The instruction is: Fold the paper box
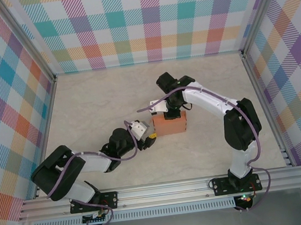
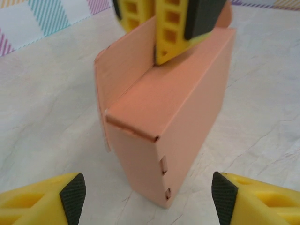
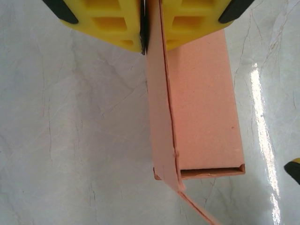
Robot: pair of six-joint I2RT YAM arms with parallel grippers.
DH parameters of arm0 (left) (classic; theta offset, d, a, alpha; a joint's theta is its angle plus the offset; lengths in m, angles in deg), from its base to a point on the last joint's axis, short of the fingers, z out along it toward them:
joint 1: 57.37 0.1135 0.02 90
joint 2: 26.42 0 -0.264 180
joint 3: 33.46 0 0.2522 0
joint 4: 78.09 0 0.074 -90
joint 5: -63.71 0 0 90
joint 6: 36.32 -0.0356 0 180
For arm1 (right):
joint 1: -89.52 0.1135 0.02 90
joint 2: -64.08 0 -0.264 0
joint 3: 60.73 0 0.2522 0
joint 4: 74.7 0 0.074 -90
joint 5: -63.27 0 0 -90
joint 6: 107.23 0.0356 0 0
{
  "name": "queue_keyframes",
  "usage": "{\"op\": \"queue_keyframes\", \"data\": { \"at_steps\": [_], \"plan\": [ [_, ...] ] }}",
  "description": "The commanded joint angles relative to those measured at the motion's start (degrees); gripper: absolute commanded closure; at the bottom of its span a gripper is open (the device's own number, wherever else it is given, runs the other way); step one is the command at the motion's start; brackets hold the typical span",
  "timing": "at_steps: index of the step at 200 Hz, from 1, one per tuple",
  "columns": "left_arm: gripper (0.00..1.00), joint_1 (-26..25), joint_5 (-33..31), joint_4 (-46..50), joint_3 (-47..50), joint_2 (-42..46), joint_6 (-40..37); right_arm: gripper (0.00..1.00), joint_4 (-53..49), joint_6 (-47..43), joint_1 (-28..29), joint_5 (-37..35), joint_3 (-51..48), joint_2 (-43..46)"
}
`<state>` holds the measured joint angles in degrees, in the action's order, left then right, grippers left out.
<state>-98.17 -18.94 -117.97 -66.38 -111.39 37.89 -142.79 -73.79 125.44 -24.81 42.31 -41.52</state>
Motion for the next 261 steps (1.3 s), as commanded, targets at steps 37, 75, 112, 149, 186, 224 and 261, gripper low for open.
{"op": "queue_keyframes", "data": {
  "at_steps": [37,75,112,149,186,224,261],
  "plan": [
    [0.28,-0.6,0.01,-6.44,-3.21,-3.23,0.76,0.87,-2.1,2.5,-0.24,-0.24,-1.88,1.14],
    [0.38,-0.6,3.44,-5.94,-5.93,-4.12,1.69,0.87,-1.75,3.12,-0.25,-0.42,-2.74,1.36],
    [0.47,-0.64,5.4,-5.82,-6.42,-5.2,2.27,0.87,-1.31,3.38,-0.24,-0.43,-3.31,1.42],
    [0.52,-1.59,5.62,-3.72,-6.1,-5.9,1.16,0.87,-0.86,3.91,-0.24,-0.55,-3.32,1.28],
    [0.53,-3.03,3.86,-3.67,-5.34,-5.57,0.4,0.87,-0.52,4.43,-0.24,-0.68,-3.58,1.23],
    [0.55,-4.81,3.54,-2.2,-6.23,-5.55,-0.23,0.88,-0.61,4.7,-0.25,-0.95,-3.58,1.17],
    [0.56,-4.94,2.47,-2.23,-5.15,-6.86,-0.6,0.9,0.35,4.55,-0.24,-1.24,-4.54,1.88]
  ]
}}
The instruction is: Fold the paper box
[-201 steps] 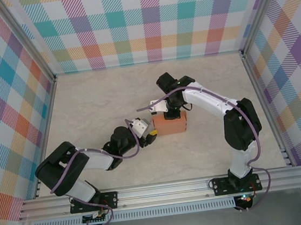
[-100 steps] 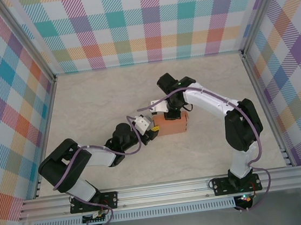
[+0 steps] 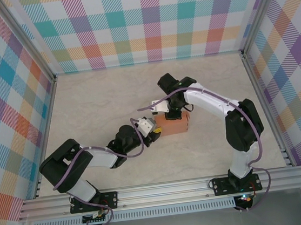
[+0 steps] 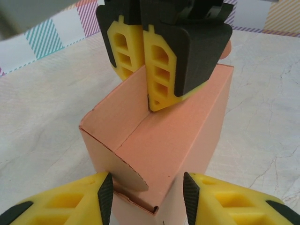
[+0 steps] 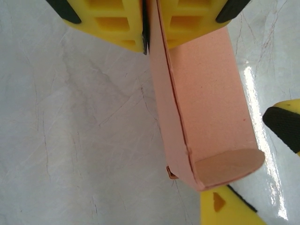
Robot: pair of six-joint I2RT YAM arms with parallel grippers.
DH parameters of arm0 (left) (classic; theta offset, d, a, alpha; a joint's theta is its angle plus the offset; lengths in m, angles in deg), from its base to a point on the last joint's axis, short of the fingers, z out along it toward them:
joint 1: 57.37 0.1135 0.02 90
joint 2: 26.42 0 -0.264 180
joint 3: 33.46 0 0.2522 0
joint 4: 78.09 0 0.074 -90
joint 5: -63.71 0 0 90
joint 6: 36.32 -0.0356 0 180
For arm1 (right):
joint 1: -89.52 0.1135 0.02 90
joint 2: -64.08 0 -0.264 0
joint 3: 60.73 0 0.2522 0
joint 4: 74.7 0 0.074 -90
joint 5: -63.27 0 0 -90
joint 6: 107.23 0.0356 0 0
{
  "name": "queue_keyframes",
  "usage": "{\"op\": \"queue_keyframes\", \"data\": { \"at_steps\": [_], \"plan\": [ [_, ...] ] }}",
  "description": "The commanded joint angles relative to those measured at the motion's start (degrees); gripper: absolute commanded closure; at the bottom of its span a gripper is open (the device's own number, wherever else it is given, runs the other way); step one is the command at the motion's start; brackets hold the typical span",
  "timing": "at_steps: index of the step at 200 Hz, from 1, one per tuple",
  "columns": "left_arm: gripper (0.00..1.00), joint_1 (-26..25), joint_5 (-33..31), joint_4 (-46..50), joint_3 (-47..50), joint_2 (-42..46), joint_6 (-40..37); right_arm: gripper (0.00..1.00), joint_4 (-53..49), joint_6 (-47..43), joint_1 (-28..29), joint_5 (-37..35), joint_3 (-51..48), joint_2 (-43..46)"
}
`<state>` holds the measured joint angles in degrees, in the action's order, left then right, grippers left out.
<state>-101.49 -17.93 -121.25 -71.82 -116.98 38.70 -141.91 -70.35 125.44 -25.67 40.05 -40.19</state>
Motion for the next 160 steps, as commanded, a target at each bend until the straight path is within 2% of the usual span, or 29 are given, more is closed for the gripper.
{"op": "queue_keyframes", "data": {
  "at_steps": [1,59,121,145,160],
  "plan": [
    [0.56,-1.6,1.39,1.04,0.31,-1.32,-1.43,0.9,-0.35,1.06,-0.24,-0.42,-2.43,0.64],
    [0.56,-1.58,-0.86,0.34,0.96,-3.21,-3.19,0.9,11.95,-2.79,0.11,-3.89,-12.66,6.63],
    [0.58,-0.27,-0.63,-0.95,1.83,-2.22,-2.56,0.9,13.64,-7.14,0.08,-2.59,-15.67,8.86],
    [0.57,3.09,-0.83,-7.4,5.6,0.5,2.02,0.9,12.76,-7.12,-0.28,-1.61,-15.09,8.82],
    [0.53,4.71,0.58,-4.56,6.1,3.46,1.09,0.9,12.04,-7.3,-0.33,-1.37,-14.87,8.73]
  ]
}}
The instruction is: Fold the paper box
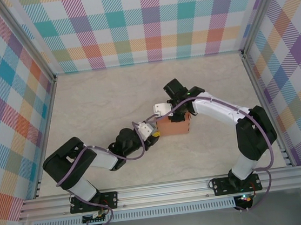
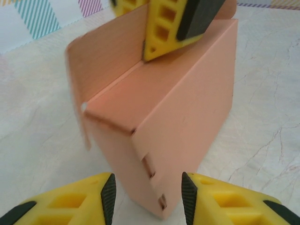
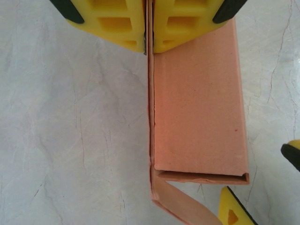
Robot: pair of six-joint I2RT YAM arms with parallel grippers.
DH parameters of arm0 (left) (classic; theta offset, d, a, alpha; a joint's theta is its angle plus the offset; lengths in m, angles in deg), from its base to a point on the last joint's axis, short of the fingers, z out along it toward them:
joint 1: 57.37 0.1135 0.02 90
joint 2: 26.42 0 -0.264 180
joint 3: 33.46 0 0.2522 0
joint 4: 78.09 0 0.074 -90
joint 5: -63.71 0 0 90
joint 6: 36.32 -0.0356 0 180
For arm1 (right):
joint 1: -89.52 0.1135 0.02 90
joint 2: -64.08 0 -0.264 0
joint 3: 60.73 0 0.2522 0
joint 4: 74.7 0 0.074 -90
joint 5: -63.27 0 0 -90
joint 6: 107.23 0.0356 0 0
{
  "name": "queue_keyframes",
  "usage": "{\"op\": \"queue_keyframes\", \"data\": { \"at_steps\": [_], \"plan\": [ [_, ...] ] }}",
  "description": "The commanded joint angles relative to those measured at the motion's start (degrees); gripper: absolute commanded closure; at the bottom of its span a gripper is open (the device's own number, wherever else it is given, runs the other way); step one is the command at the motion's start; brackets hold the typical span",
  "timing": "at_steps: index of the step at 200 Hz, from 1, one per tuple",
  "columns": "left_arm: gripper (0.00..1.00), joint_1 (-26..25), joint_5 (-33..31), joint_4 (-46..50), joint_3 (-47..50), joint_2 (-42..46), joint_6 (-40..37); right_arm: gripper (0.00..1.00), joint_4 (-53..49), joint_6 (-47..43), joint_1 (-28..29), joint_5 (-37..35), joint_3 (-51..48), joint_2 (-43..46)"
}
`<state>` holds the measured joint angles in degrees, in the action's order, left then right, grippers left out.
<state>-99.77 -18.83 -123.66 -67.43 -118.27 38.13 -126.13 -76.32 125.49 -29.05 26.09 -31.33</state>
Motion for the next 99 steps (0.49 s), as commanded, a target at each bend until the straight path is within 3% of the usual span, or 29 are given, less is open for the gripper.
{"op": "queue_keyframes", "data": {
  "at_steps": [1,47,99],
  "plan": [
    [0.53,3.09,1.57,-1.95,1.64,5.02,1.53,0.9,-3.78,-1.31,-0.37,2.04,-0.9,-0.12],
    [0.43,4.08,5.45,1.16,-2.23,4.45,0.72,0.9,-5.08,-0.59,-0.36,3.27,0.98,-0.03],
    [0.42,3.63,11.87,-3.6,-5.02,-1.62,4.63,0.9,-6.42,0.16,-0.45,2.5,1.24,0.12]
  ]
}}
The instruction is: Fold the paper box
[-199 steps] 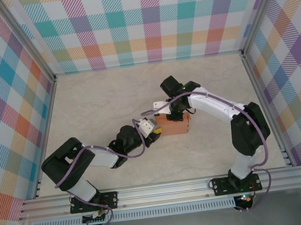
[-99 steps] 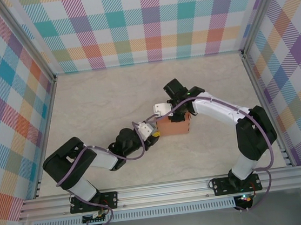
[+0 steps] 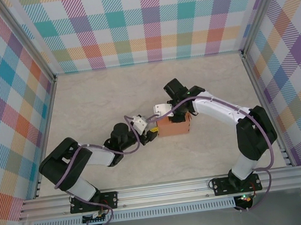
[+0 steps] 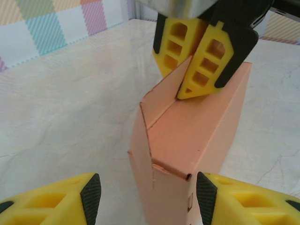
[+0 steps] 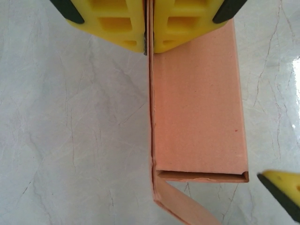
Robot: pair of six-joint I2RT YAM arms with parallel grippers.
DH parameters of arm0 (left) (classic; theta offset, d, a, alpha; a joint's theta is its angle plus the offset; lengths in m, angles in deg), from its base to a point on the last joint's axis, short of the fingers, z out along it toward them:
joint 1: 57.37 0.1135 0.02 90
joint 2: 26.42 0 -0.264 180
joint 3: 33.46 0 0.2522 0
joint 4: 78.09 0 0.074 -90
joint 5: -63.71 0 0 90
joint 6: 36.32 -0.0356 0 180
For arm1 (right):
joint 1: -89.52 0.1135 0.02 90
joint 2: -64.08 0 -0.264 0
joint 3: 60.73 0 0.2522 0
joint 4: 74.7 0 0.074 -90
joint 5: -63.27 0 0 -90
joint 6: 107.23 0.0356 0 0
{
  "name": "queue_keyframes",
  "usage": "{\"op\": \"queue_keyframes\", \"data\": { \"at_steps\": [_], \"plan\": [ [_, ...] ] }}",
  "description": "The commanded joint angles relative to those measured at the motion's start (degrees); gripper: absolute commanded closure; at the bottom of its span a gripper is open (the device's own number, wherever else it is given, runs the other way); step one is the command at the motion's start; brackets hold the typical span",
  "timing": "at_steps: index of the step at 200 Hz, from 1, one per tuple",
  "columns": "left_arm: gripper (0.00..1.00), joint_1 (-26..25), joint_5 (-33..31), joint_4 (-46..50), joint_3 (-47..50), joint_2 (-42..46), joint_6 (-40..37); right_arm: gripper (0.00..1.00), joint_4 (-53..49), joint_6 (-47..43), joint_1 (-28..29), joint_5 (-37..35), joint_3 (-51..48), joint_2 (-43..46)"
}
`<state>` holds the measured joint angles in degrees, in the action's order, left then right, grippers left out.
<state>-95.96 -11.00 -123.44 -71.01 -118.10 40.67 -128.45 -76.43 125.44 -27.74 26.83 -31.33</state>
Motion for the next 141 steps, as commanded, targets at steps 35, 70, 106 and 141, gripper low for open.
{"op": "queue_keyframes", "data": {
  "at_steps": [35,70,106,141],
  "plan": [
    [0.43,-0.9,1.83,-3.86,-1.96,-3.49,0.84,0.9,-3.93,0.67,-0.38,1.54,0.2,0.41],
    [0.47,-1.39,-2.97,-2.73,-2.53,-2.52,-3.29,0.9,-4.07,0.72,-0.34,1.54,0.29,0.54],
    [0.47,-1.47,-3.11,-1.25,-2.59,-0.21,-4.09,0.91,-4.22,0.93,-0.39,1.54,0.27,0.13],
    [0.46,-2.6,-2.92,3.53,-3.96,1.41,-7.14,0.91,-4.24,1.19,-0.4,1.63,0.62,-0.15]
  ]
}}
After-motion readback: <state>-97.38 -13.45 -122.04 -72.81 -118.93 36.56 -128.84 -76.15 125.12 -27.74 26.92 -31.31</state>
